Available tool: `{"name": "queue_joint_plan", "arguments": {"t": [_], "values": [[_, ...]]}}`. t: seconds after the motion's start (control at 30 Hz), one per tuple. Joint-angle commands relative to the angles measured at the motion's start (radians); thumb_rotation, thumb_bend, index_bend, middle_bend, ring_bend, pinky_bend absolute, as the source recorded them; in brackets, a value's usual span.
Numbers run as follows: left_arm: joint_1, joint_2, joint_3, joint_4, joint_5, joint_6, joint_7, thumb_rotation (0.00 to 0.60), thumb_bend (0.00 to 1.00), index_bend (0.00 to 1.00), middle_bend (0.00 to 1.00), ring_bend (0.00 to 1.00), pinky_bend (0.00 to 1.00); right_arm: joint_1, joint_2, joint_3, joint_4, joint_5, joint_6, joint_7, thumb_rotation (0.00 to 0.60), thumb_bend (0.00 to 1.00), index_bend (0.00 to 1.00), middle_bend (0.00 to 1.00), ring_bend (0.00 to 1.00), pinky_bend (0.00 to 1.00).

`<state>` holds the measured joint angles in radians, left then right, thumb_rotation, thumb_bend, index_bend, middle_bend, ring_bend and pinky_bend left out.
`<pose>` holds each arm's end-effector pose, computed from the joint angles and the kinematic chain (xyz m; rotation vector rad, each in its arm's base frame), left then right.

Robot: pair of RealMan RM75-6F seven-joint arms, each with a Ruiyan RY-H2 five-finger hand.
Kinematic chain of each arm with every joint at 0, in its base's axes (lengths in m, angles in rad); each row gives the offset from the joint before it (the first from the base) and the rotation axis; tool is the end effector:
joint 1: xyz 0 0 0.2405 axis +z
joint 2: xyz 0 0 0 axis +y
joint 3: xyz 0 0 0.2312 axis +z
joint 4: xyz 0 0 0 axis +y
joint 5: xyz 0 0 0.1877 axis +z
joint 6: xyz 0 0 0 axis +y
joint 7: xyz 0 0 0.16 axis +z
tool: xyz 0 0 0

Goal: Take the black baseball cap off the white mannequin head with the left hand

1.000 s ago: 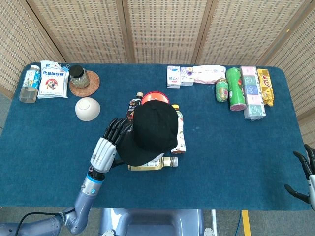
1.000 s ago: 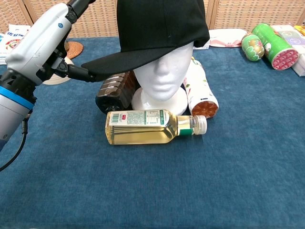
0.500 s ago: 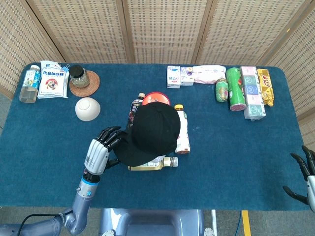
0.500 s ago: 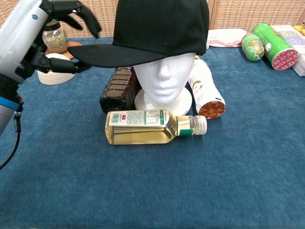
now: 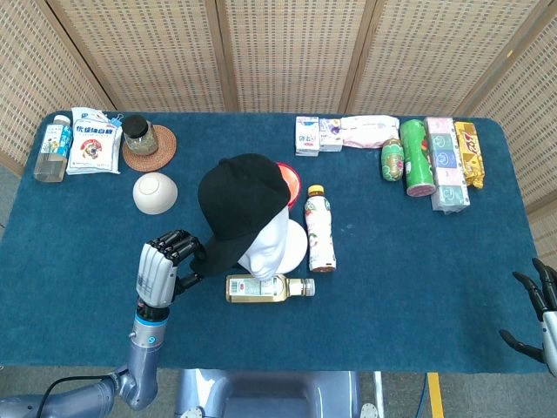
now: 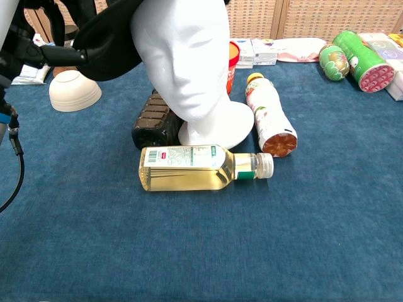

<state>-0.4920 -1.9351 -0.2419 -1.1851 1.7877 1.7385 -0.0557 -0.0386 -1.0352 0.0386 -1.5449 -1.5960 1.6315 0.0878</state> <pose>-0.0876 0.2607 0.0353 -1.2789 -0.6378 -1.8910 -0.2932 -0.1552 0.2111 1.3532 -0.7927 0.9013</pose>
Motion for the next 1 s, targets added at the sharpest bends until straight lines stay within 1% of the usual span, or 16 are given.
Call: {"name": "queue_joint_plan", "arguments": {"t": [0.03,0.13,0.23,0.47,0.53,0.67,0.73,0.87,1.0], "values": [[-0.014,0.012,-0.011,-0.019,0.010,0.006,0.020,0.600,0.40,0.82,0.71,0.55,0.71,0.000,0.001,0.000,-0.001,0.000,-0.001,0.000,0.600,0.00,0.16,0.01,0.00,0.00],[-0.030,0.032,-0.023,-0.049,0.028,0.012,0.051,0.600,0.40,0.82,0.71,0.55,0.71,0.000,0.001,-0.001,-0.002,-0.002,0.000,0.001,0.600,0.00,0.16,0.01,0.00,0.00],[-0.045,0.062,-0.045,-0.101,0.047,0.023,0.084,0.600,0.40,0.82,0.71,0.55,0.71,-0.001,0.002,-0.001,-0.002,-0.001,0.001,0.004,0.600,0.00,0.16,0.01,0.00,0.00],[-0.065,0.187,-0.116,-0.268,0.074,0.018,0.202,0.600,0.40,0.83,0.71,0.55,0.71,0.000,0.004,-0.002,-0.004,-0.001,-0.001,0.006,0.600,0.00,0.16,0.01,0.00,0.00],[-0.065,0.222,-0.132,-0.302,0.070,0.011,0.225,0.600,0.40,0.83,0.71,0.56,0.71,0.000,0.003,-0.004,-0.004,-0.002,-0.002,0.005,0.600,0.00,0.16,0.01,0.00,0.00],[-0.061,0.286,-0.162,-0.334,0.058,0.006,0.245,0.600,0.40,0.83,0.72,0.56,0.71,-0.001,0.004,-0.005,-0.007,-0.002,-0.002,0.004,0.600,0.00,0.16,0.01,0.00,0.00],[-0.052,0.321,-0.168,-0.328,0.047,0.005,0.241,0.600,0.40,0.83,0.72,0.56,0.71,-0.002,0.005,-0.004,-0.008,-0.001,0.000,0.006,0.600,0.00,0.16,0.01,0.00,0.00],[-0.025,0.373,-0.162,-0.279,0.017,0.010,0.204,0.600,0.40,0.83,0.71,0.56,0.71,-0.001,0.005,-0.005,-0.009,-0.002,-0.001,0.005,0.600,0.00,0.16,0.01,0.00,0.00],[0.003,0.407,-0.140,-0.160,-0.033,0.002,0.122,0.600,0.40,0.83,0.71,0.56,0.71,-0.001,0.006,-0.009,-0.012,-0.008,-0.002,0.001,0.600,0.00,0.16,0.01,0.00,0.00]]}}
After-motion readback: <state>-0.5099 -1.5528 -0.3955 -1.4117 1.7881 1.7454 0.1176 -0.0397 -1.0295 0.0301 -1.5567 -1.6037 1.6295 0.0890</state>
